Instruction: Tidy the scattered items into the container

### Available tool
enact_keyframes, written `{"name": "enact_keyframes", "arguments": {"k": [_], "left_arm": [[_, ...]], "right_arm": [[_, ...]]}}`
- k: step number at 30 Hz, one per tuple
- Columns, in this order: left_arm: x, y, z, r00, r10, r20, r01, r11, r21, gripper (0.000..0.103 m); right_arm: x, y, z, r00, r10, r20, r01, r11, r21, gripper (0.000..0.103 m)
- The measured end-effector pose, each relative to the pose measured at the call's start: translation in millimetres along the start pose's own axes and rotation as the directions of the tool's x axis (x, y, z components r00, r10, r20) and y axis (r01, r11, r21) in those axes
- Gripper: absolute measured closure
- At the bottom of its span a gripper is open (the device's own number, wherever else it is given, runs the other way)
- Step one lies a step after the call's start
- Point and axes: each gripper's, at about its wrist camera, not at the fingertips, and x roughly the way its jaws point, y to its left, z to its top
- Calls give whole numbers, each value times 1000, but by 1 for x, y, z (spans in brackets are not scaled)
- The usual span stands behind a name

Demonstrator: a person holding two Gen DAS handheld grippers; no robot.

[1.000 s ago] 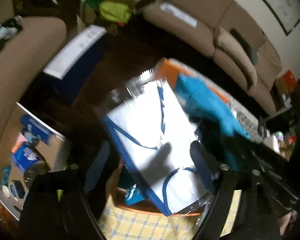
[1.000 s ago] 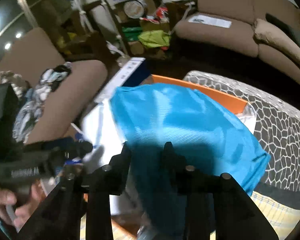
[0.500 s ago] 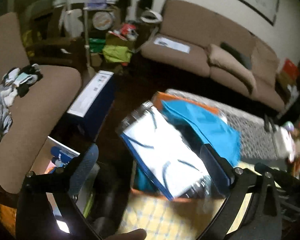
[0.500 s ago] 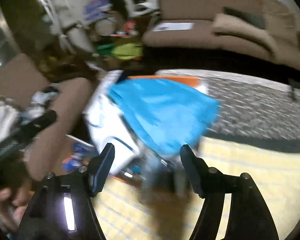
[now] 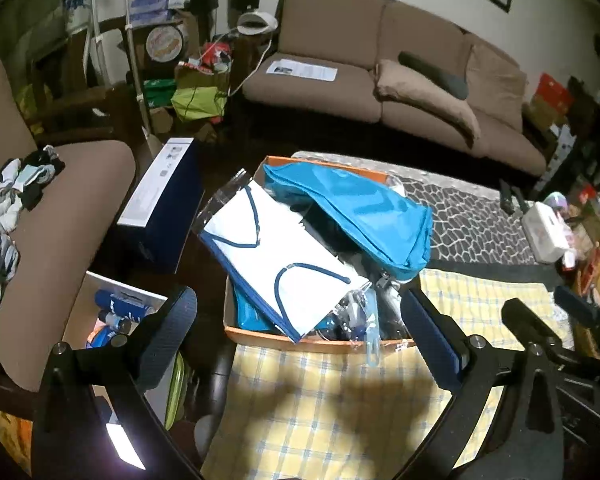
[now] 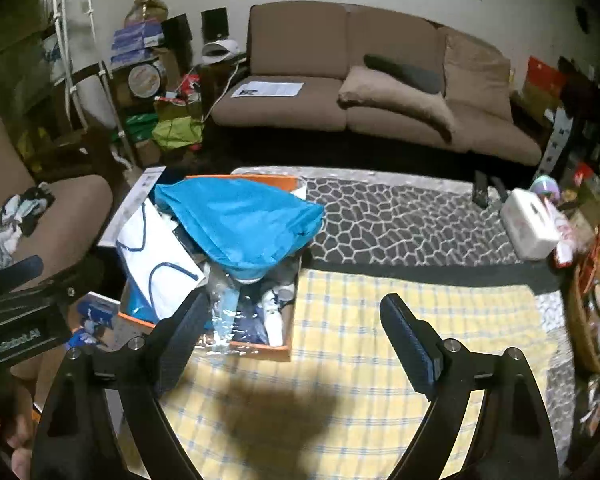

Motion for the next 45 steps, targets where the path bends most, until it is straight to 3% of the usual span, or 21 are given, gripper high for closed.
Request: {"name": "enact_keyframes", "arguments": {"k": [7,14,19,27,34,45], "left_arm": [[-11,4,2,999,4,42,-3,1000,-20,1],[-15,-1,2,999,-1,35,1,1000,-8,1],[-19,-3,1,996,66,54,-67,998,11,1],[-22,0,1,998,51,44,-51,999,5,1],[-18,4,-1,995,98,22,-98,995,10,1],[-23,3,-2,996,89,8,-89,996,11,1]], "right_arm": [[-3,7,0,1000,-2,-12,2,999,-42,13],[-4,15,1,1000,-8,-14,7,998,-66,13],[-7,16,0,1000,-14,-14,13,998,-66,13],[-12,18,0,1000,-17,-14,16,997,-78,13],[-20,19,-1,1000,-9,-15,8,997,-78,13],[-23,12,-8,999,-11,-40,8,997,-72,13]]}}
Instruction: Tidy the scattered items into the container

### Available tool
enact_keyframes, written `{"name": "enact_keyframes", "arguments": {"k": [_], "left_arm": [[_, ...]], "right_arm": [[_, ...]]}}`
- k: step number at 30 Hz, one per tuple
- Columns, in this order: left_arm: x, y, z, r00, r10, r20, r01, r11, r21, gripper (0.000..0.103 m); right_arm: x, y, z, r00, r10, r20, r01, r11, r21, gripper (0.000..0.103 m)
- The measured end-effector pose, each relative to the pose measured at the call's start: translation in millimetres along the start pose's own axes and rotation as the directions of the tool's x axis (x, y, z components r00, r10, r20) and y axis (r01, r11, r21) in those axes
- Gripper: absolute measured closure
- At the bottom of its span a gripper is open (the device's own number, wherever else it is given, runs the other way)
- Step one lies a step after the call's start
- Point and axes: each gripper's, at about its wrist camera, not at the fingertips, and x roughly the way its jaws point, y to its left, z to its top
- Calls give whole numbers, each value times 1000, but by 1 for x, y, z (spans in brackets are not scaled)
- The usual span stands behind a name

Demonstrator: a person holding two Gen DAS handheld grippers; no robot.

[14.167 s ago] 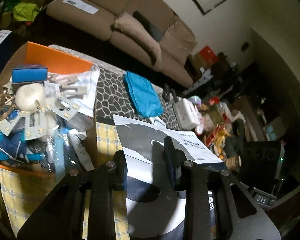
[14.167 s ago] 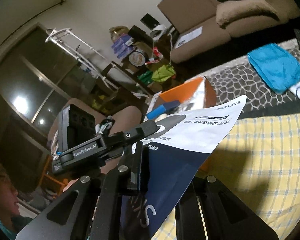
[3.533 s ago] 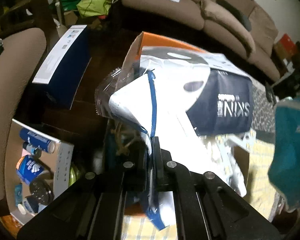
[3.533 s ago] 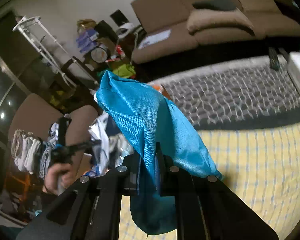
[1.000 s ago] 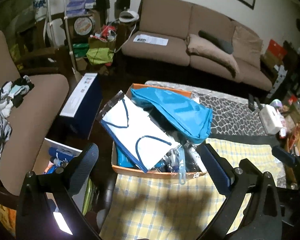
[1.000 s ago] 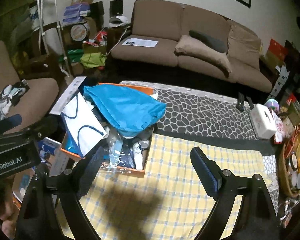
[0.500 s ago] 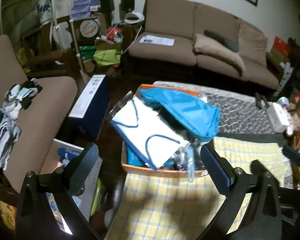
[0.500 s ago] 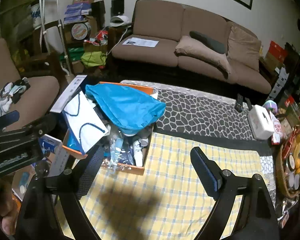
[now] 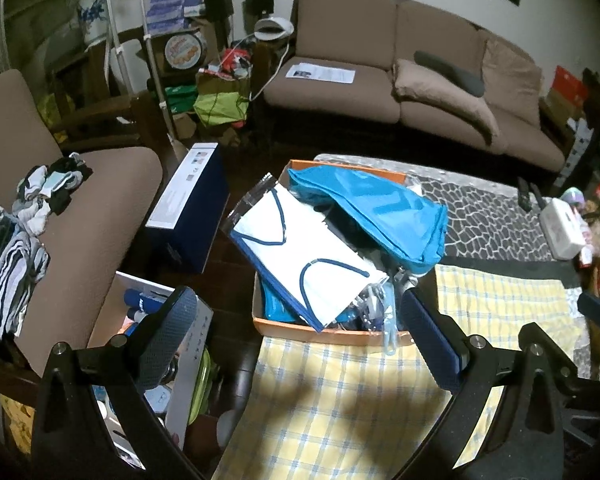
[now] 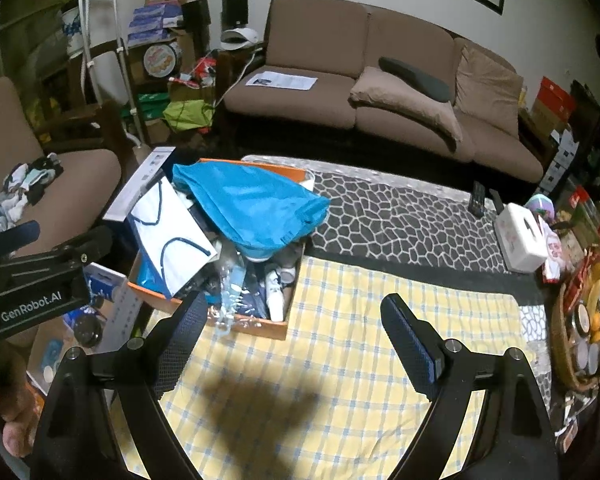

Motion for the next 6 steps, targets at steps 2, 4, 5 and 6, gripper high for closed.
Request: {"name": "enact_keyframes", "arguments": {"k": [2,4,5,6], "left_arm": [[-1,1,0,1000,-6,-1,6,1000,-6,1],[-2,2,0,1000,-9,3,9,1000,-7,1],[-2,2,0,1000,-8,0,8,1000,-9,1],[-1,2,0,1000,-8,-1,8,1000,-10,1]], "right_arm": [[-1,-2,-1,1000,-2,-2,2,1000,1,13],[-1,-4,-2,1000,-2,-5,2,1000,5,13],[-1,-5,-2,1000,-1,-5,1,1000,7,13],[-1,-5,-2,1000,-1,-5,1,1000,7,13]]}}
